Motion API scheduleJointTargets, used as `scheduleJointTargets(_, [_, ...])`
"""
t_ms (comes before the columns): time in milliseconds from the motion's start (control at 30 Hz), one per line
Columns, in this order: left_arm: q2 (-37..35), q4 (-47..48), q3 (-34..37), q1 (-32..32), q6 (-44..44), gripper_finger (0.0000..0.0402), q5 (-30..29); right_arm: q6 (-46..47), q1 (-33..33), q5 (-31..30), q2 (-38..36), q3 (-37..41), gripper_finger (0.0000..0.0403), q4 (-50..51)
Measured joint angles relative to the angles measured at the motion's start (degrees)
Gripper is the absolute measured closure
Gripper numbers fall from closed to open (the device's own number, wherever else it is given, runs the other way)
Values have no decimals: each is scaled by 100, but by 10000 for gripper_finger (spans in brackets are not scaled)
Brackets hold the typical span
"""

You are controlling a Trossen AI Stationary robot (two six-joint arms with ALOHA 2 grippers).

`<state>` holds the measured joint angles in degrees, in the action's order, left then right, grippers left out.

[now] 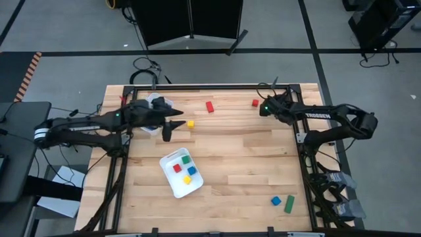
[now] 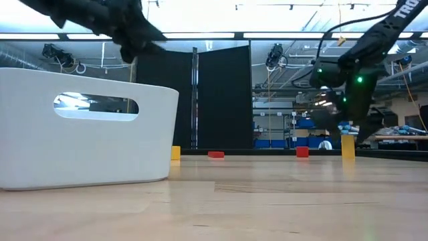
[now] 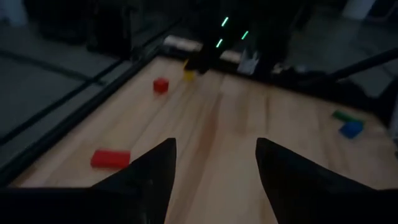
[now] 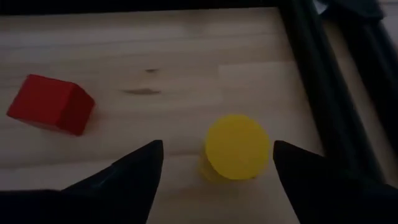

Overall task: Sort blocks by size
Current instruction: Put the yellow large block into the top white bin

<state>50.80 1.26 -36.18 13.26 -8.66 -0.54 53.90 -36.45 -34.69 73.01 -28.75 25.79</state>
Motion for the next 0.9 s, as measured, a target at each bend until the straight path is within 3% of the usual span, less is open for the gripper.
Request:
scheduleJointTargets(233, [-725,55,0,-218,68,186,-43,10,-149,12,0,428,146,-570])
scheduleJointTargets(500, [-1558,385,-2,-402,70,208,-50,-6,-190,0,-1,796,272,-1260])
scheduleJointTargets(733, [-2198,710,-2,-407,58,223,-92,-193,30,242,0,821,273,-1789])
scheduleJointTargets(900, [-2481,791,-2,-407,54,225,-145,-183,689,345,0,689,273,-2388])
